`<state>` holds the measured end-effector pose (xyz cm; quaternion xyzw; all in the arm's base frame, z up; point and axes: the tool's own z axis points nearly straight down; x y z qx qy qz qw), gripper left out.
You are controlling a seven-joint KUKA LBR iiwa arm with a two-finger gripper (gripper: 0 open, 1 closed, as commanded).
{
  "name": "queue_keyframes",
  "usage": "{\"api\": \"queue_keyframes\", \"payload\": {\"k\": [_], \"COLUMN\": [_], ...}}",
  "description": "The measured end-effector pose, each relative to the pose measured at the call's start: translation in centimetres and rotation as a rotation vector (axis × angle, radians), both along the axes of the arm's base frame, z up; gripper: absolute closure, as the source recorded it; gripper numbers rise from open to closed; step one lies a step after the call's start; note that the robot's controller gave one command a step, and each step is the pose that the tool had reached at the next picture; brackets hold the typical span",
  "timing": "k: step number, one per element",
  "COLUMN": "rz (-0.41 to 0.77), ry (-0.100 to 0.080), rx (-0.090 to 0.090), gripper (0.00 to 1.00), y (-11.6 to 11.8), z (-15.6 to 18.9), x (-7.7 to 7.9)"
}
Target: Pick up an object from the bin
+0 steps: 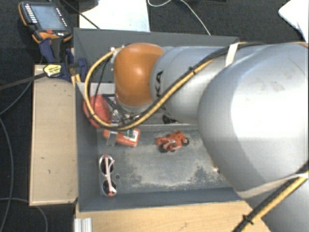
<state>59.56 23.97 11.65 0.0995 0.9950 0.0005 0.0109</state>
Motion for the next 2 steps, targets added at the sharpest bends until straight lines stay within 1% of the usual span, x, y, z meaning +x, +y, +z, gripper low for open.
{"api": "queue_keyframes", "payload": {"k": [1,2], "rz": [-0.001,-0.003], "ry": [0.007,-0.006], "rx": [-0.003,0.002], "gripper": [1.00,1.00], "y": [-0.1,0.0], "z": [-2.9,3.2], "x": [-0.2,0.2]}}
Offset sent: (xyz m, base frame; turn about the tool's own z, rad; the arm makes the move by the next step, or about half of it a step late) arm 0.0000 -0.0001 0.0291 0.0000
